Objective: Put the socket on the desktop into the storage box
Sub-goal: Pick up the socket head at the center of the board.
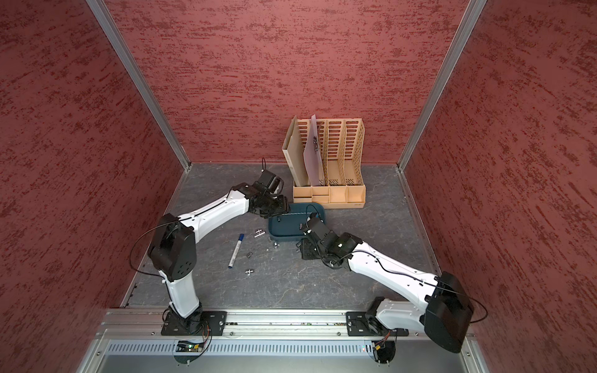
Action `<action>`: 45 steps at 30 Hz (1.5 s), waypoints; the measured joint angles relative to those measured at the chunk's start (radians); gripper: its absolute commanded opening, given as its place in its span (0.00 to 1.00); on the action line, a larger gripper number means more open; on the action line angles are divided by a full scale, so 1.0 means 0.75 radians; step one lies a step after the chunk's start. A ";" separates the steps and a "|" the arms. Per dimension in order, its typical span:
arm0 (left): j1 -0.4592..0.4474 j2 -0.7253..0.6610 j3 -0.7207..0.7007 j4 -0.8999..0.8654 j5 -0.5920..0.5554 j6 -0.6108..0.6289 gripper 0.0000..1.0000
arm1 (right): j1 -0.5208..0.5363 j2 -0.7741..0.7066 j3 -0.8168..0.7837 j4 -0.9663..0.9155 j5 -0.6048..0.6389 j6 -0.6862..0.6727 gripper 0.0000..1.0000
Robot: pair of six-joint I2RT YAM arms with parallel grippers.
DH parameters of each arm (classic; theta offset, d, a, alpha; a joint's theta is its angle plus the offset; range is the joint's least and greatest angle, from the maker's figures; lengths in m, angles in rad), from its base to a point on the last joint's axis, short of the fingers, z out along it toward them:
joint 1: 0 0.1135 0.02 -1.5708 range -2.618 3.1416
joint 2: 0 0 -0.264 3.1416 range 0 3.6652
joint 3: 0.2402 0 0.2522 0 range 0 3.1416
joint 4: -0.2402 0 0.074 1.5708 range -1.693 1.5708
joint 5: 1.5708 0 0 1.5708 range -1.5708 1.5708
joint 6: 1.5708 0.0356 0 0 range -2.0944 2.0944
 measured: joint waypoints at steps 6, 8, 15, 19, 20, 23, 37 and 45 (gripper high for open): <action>0.004 -0.231 -0.330 0.126 0.181 0.039 0.64 | 0.000 0.010 -0.001 0.007 0.014 -0.012 0.51; 0.006 -0.303 -0.424 0.155 0.226 0.040 0.65 | 0.000 0.021 -0.005 0.022 0.016 -0.016 0.51; 0.014 -0.541 -0.710 0.251 0.320 0.038 0.67 | 0.001 0.093 -0.023 0.080 0.020 -0.028 0.51; 0.017 -0.648 -0.832 0.289 0.347 0.028 0.67 | 0.005 0.140 -0.031 0.125 0.022 -0.035 0.51; 0.017 -0.672 -0.858 0.299 0.352 0.024 0.67 | 0.008 0.152 -0.035 0.138 0.022 -0.038 0.51; 0.018 -0.726 -0.921 0.317 0.361 0.008 0.67 | 0.014 0.192 -0.041 0.167 0.023 -0.044 0.51; 0.017 -0.898 -1.133 0.369 0.370 -0.069 0.68 | 0.023 0.413 -0.045 0.286 0.036 -0.104 0.52; 0.017 -0.929 -1.177 0.373 0.369 -0.098 0.68 | 0.023 0.510 -0.037 0.317 0.058 -0.147 0.52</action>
